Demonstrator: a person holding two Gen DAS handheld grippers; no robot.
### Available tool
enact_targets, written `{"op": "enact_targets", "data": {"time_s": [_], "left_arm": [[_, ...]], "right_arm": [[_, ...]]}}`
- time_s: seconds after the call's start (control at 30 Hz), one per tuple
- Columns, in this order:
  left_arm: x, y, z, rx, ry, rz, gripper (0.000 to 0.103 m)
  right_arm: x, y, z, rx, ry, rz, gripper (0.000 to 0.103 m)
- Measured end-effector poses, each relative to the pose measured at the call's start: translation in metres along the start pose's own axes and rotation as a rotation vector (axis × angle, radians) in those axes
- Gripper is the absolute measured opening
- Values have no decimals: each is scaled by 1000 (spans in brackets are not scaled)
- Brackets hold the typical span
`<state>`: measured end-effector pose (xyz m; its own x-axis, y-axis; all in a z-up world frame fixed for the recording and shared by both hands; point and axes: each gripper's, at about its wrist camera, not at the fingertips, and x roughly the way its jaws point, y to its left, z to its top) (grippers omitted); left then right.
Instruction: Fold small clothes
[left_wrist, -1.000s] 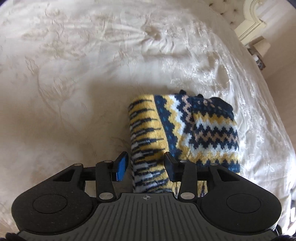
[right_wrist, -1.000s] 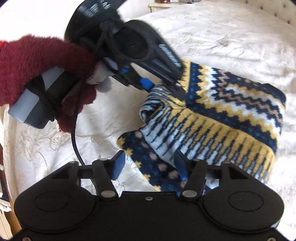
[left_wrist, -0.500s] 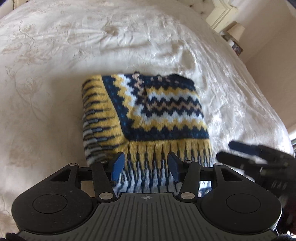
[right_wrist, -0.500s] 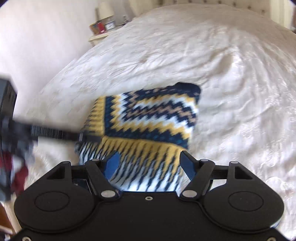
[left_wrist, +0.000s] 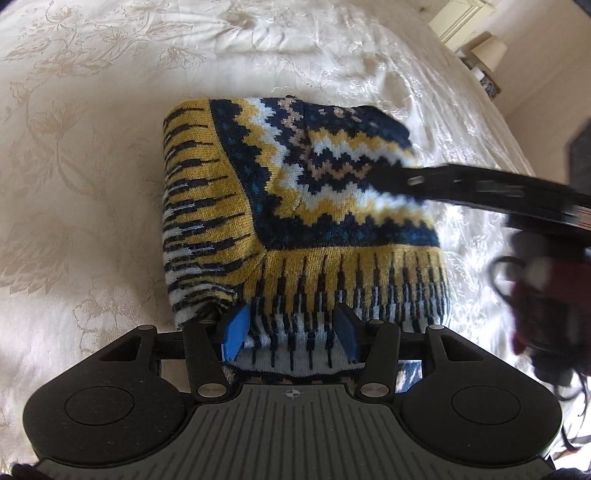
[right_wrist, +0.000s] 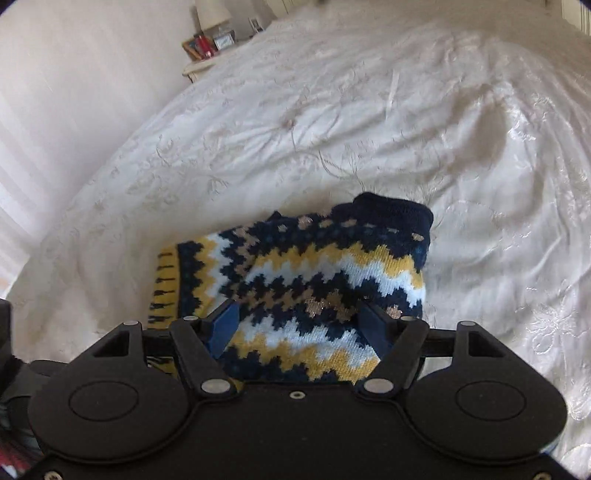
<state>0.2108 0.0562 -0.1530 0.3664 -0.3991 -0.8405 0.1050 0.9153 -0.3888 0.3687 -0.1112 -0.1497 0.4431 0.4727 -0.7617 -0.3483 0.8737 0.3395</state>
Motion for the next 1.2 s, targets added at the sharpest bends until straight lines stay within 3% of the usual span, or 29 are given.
{"op": "enact_targets", "data": {"time_s": [0.2,0.4,0.5,0.63,0.8,0.97,1.1,1.2], "left_arm": [[0,-4,-1,-9,0,11,49],[-33,-1,-14,-76,-84,-13,49],[-42,11,-27,-136,-86,6,50],[-37,33,-36,-241,-56,10,50],[-16,46,-32,-286,-9,-77,52],[15,47,-23,-301,28,-140,62],[32,46,-15,-326,36,-204,77],[38,45,-12,-332,40,-248,80]], "right_arm": [[37,-8,9,-15,100,-32,76],[-3,-18,3,52,1,16,76],[-26,-36,-15,138,-41,29,78],[-36,-62,-35,235,-24,44,80],[-25,-81,-53,352,31,112,80],[-2,-88,-59,440,66,214,86],[12,-85,-57,456,79,259,87],[17,-78,-57,447,91,288,90]]}}
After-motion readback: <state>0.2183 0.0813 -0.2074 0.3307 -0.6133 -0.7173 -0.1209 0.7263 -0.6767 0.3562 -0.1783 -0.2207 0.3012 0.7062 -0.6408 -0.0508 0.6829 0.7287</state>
